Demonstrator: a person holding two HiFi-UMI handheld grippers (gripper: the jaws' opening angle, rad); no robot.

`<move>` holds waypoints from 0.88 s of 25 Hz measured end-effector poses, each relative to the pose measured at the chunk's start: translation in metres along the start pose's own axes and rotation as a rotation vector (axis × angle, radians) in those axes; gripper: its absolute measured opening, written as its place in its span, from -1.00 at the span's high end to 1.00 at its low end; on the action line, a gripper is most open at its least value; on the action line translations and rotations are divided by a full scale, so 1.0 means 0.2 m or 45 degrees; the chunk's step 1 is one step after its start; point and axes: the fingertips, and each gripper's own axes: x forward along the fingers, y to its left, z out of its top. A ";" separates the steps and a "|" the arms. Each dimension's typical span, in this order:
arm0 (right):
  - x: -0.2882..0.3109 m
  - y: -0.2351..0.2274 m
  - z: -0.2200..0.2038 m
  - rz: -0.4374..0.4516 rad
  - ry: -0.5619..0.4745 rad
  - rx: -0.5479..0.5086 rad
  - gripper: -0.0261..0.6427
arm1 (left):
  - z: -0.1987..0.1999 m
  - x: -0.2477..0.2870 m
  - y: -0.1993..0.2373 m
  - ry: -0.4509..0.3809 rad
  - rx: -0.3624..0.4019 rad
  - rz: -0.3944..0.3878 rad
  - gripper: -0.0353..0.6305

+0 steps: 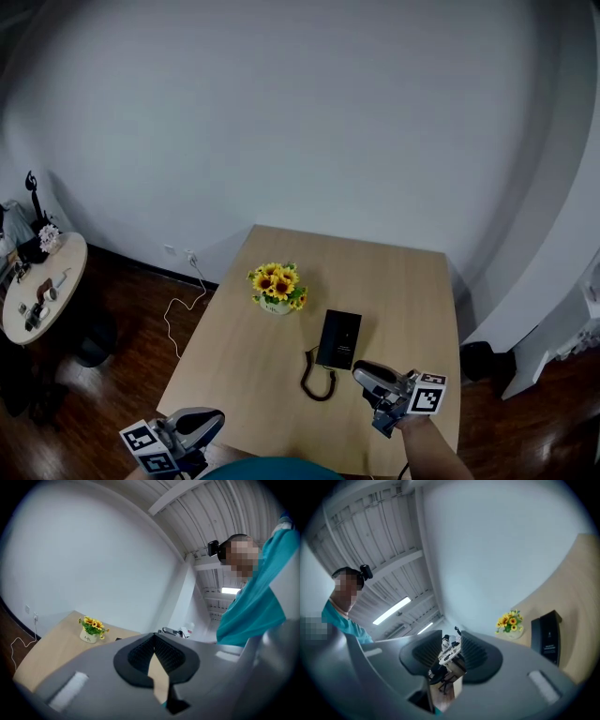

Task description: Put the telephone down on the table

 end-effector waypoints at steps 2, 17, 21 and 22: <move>0.04 0.10 -0.04 0.010 0.016 -0.028 0.55 | 0.03 -0.06 0.00 -0.018 0.016 -0.019 0.88; 0.41 0.98 -0.71 -0.082 -0.090 -0.097 0.56 | 0.02 -0.96 0.08 0.020 0.047 -0.236 0.88; 0.32 1.19 -0.77 -0.145 -0.117 -0.157 0.56 | 0.01 -1.03 0.00 0.001 0.029 -0.312 0.88; 0.29 1.24 -0.77 -0.158 -0.131 -0.171 0.56 | 0.00 -1.03 -0.03 0.002 0.032 -0.335 0.88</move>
